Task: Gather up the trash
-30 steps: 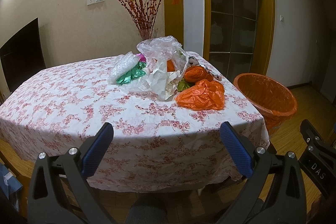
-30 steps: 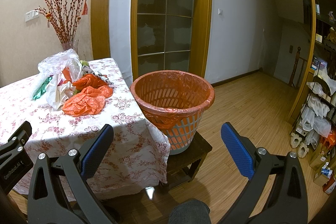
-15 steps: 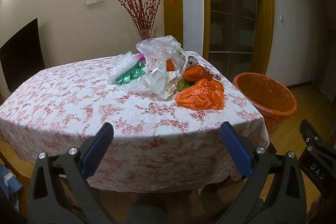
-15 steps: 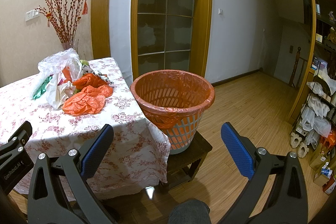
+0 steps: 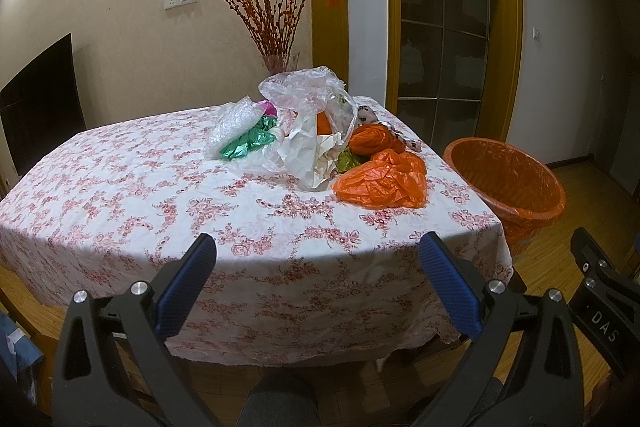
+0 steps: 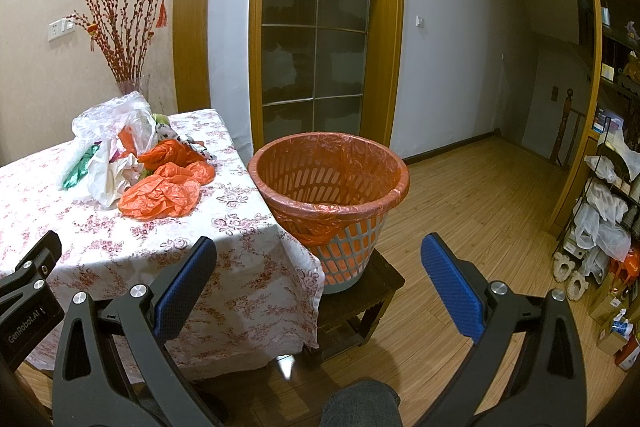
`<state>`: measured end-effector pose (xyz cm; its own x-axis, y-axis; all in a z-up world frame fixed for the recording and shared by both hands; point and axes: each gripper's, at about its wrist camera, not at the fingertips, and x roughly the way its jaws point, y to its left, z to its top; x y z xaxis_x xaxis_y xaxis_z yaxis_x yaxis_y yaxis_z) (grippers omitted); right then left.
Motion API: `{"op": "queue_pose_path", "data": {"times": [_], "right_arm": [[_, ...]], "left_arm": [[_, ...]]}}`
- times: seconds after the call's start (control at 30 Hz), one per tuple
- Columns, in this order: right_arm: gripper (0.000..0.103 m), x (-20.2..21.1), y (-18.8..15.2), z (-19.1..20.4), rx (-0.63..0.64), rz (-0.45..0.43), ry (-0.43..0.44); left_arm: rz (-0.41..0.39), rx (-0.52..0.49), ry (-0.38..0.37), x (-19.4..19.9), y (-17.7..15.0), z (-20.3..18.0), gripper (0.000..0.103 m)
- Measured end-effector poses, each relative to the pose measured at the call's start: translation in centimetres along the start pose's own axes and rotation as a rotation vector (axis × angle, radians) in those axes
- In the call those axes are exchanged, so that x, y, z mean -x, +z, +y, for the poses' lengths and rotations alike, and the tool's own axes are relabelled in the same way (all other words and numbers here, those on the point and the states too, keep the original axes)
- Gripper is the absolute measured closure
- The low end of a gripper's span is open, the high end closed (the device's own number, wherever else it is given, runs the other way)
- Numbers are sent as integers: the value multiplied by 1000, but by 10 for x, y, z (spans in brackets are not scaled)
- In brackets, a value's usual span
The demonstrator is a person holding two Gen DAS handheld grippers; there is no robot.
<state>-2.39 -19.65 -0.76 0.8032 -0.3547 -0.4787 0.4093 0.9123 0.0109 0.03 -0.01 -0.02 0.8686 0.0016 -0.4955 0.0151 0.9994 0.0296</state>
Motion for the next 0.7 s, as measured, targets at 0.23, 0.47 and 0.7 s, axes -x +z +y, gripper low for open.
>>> {"op": "queue_pose_path", "data": {"times": [0.23,0.47,0.7], "right_arm": [[2,-1,0,-1,-1,1,0],[2,-2,-1,-1,-2,2,0],[2,-2,-1,-2,-1,2,0]], "left_arm": [[2,-2,-1,0,0,0,4],[4,-3,0,1,-1,0,4],[6,-1,-2,0,-1,-2,4]]}}
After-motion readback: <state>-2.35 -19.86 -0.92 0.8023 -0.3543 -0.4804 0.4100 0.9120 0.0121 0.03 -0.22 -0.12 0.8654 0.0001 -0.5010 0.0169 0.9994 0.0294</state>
